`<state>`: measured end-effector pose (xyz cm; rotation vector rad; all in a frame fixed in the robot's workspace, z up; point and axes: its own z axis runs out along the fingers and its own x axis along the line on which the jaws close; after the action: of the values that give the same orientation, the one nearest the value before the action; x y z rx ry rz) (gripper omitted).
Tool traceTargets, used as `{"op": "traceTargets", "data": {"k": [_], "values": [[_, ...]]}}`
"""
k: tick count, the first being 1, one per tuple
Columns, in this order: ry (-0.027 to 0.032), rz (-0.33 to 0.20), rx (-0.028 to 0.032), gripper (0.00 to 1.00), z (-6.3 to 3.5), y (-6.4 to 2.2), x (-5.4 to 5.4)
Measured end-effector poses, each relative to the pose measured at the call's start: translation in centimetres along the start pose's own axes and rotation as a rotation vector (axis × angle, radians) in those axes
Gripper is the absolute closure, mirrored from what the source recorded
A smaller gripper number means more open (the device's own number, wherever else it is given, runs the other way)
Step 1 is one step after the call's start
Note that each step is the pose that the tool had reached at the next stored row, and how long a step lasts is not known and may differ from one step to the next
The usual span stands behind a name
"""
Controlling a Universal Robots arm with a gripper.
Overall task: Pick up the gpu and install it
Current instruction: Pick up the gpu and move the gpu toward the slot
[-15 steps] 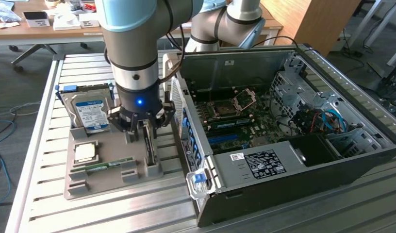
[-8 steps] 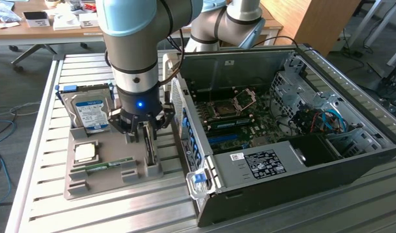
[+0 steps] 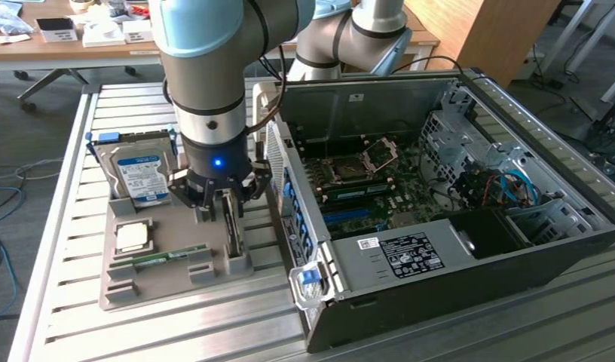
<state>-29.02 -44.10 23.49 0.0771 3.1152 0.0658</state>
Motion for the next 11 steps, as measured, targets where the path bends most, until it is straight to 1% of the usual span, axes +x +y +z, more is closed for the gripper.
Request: {"op": "traceTargets", "data": {"k": [3, 11], "values": [[0.0005, -0.008, -0.0001, 0.53, 0.05, 0.04, 0.01], [0.0004, -0.010, -0.0003, 0.53, 0.09, -0.05, -0.01]]}}
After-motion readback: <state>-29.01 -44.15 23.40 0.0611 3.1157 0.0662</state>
